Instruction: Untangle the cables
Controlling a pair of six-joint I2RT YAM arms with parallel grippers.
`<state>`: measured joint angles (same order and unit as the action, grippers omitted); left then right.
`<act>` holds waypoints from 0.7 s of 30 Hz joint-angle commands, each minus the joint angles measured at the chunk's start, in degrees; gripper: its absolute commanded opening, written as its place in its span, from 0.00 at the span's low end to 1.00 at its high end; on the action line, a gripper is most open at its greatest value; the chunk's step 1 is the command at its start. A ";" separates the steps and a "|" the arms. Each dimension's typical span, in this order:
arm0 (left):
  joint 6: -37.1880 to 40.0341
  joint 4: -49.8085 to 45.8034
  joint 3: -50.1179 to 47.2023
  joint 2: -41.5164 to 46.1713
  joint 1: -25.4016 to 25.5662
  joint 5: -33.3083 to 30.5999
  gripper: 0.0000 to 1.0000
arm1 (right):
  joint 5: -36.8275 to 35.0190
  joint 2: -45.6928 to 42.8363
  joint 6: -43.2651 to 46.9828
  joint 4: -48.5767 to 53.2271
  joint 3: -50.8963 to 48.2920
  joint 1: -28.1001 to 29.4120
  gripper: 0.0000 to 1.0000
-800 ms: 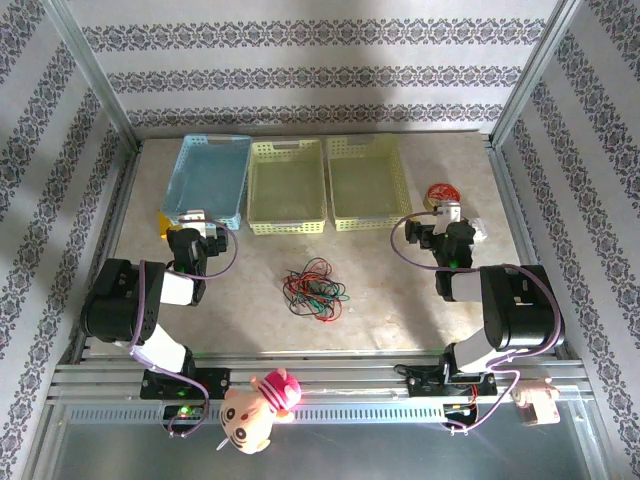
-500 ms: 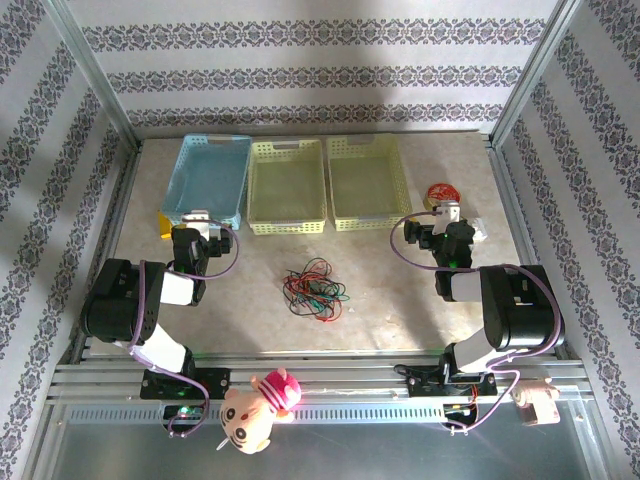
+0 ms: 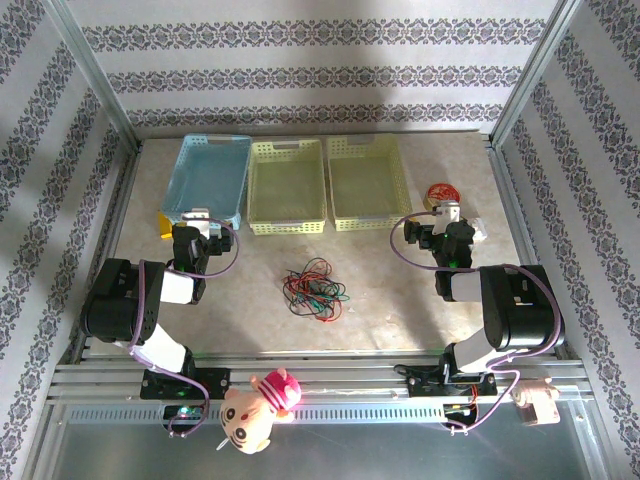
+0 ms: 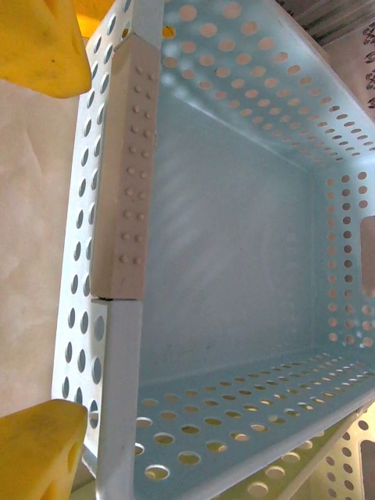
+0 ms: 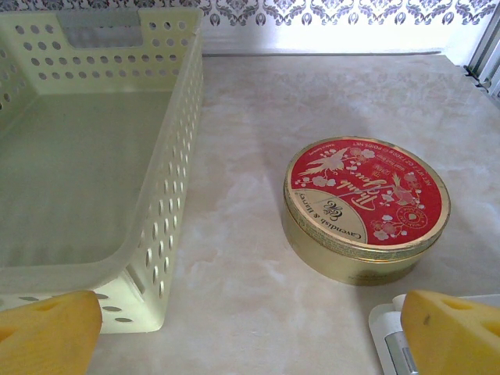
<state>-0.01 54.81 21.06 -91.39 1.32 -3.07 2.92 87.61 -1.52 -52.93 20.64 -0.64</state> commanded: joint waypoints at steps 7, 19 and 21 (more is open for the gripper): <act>-0.41 -1.24 1.70 1.19 -1.06 0.68 0.99 | 1.34 0.02 -0.85 -1.15 1.06 -0.41 0.98; -14.57 -44.39 10.74 29.73 11.70 -27.41 0.99 | -14.50 -21.25 -6.62 25.91 6.83 4.29 0.67; -15.57 -47.11 9.69 31.92 18.47 -30.41 0.99 | -14.69 -26.07 -7.91 34.10 9.16 8.13 0.66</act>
<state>-10.85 19.31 32.32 -61.08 14.04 -25.58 -6.74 66.28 -5.69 -31.64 26.65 4.01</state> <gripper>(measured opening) 0.992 0.662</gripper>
